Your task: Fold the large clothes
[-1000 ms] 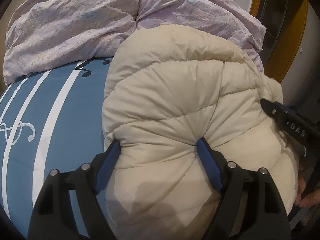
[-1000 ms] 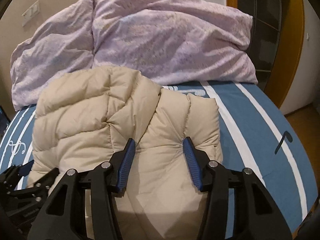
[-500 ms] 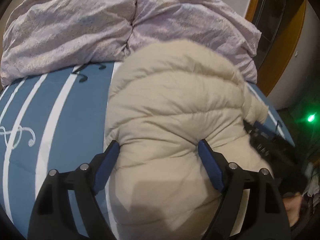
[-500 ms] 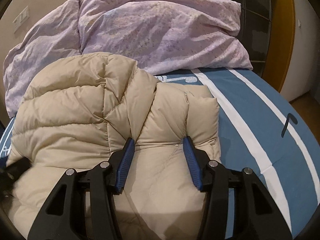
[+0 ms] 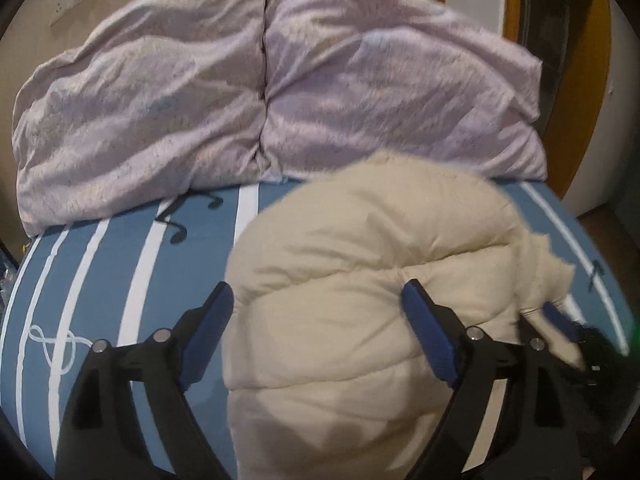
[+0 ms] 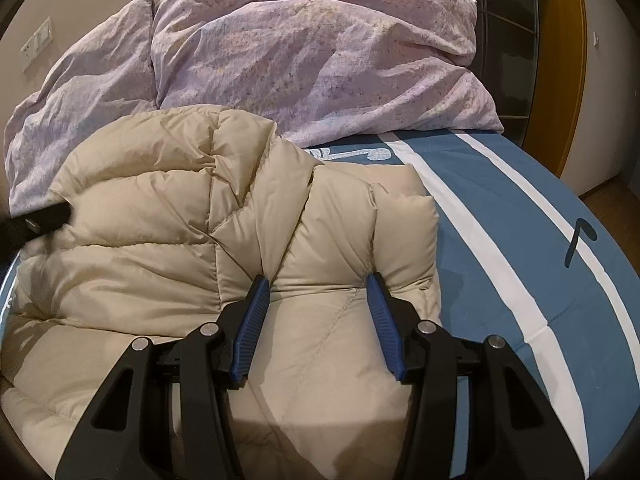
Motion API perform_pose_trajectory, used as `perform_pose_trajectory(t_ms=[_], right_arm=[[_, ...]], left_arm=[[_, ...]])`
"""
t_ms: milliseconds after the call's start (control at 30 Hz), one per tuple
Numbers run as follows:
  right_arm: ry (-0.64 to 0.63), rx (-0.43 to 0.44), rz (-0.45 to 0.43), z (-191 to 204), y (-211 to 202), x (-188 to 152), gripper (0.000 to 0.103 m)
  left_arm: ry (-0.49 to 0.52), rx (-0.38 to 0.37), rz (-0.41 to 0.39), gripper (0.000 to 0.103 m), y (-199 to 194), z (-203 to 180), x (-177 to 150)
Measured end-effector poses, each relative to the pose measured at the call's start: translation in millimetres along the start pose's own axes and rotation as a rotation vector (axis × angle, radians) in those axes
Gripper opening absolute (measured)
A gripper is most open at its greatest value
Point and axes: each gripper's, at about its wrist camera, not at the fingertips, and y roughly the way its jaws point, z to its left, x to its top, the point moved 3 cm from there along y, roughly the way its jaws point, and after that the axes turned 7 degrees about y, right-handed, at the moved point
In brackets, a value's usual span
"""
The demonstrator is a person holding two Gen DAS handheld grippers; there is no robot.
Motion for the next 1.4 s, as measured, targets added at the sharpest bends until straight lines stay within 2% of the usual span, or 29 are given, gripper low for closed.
perform_pose_trajectory(t_ms=[133, 300, 467, 767, 1400], right_arm=[[-0.002, 0.004, -0.007, 1.0, -1.2, 0.0, 0.054], [-0.001, -0.003, -0.01, 0.4, -1.6, 0.6, 0.054], [-0.005, -0.013, -0.008, 1.1, -0.8, 1.5, 0.055], [-0.014, -0.027, 0.014, 2.3, 4.0, 3.6, 0.055], [-0.015, -0.028, 0.017, 2.3, 3.6, 4.9, 0.056]], left_arm=[[0.004, 0.029, -0.005, 0.094, 19.4, 1.9, -12.7], [0.039, 0.086, -0.038, 0.095, 26.1, -5.0, -18.1], [0.004, 0.078, -0.043, 0.099, 34.4, -2.4, -22.0], [0.024, 0.12, -0.026, 0.1, 45.1, -6.7, -26.0], [0.024, 0.114, -0.011, 0.101, 47.5, -6.0, -27.5]])
